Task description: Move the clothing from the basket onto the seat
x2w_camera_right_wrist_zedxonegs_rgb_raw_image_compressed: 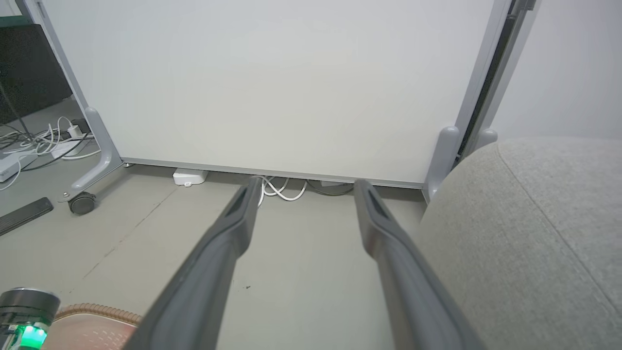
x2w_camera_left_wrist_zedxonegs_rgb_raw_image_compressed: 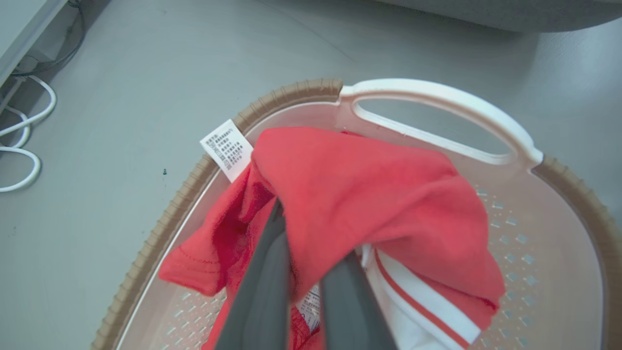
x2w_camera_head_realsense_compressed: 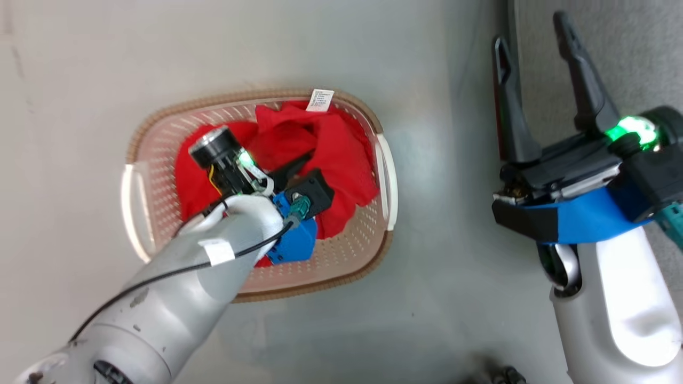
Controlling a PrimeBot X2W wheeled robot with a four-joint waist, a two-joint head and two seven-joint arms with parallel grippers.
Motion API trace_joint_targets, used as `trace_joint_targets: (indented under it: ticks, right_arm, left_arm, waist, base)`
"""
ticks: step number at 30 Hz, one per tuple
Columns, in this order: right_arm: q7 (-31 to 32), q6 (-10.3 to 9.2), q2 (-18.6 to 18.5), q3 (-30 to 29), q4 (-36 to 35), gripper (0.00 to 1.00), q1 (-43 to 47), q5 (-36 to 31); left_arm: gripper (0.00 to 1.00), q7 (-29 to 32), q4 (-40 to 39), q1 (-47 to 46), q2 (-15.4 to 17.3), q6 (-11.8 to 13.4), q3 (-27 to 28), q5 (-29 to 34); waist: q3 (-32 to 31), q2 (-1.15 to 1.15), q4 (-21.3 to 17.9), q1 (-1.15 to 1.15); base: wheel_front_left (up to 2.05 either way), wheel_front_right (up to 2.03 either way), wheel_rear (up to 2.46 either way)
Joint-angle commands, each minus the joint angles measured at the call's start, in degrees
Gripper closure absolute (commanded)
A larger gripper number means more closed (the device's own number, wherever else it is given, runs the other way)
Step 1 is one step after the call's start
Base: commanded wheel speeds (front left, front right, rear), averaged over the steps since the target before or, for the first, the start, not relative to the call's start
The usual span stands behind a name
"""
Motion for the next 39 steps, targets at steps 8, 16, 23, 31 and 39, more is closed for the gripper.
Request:
trace_joint_targets:
  ticks: [8,16,23,31,39]
  right_arm:
    - [-0.29,0.03,-0.2,-0.88,2.45,0.0,4.48,-1.14]
    - [-0.3,0.03,-0.2,-0.88,4.14,0.0,8.29,-0.64]
    - [-0.29,0.03,-0.2,-0.91,5.38,0.0,11.89,0.02]
    - [-0.29,0.03,-0.2,-1.16,6.42,0.0,16.08,1.13]
    - [-0.29,0.03,-0.2,-1.34,6.8,0.0,19.37,2.15]
  left_arm:
    - [1.0,-0.28,-6.85,5.64,0.36,1.18,4.86,-2.73]
    - [1.0,-0.29,-13.91,11.72,1.06,1.64,11.16,-4.45]
    - [1.0,-0.29,-19.77,16.13,1.85,1.83,16.26,-3.46]
    - [1.0,-0.28,-25.35,20.45,1.51,0.59,21.04,-2.7]
    - [1.0,-0.29,-29.4,22.14,0.02,-0.92,26.57,-4.79]
  waist:
    - [-10.74,0.0,4.11,0.0]
    - [-19.25,0.0,5.54,0.0]
    - [-26.19,0.0,6.34,0.0]
    - [-33.07,0.0,7.13,0.0]
    - [-37.39,0.0,7.9,0.0]
  base:
    - [0.0,0.0,0.0]
    - [0.0,0.0,0.0]
    - [0.0,0.0,0.0]
    - [0.0,0.0,0.0]
    - [0.0,0.0,0.0]
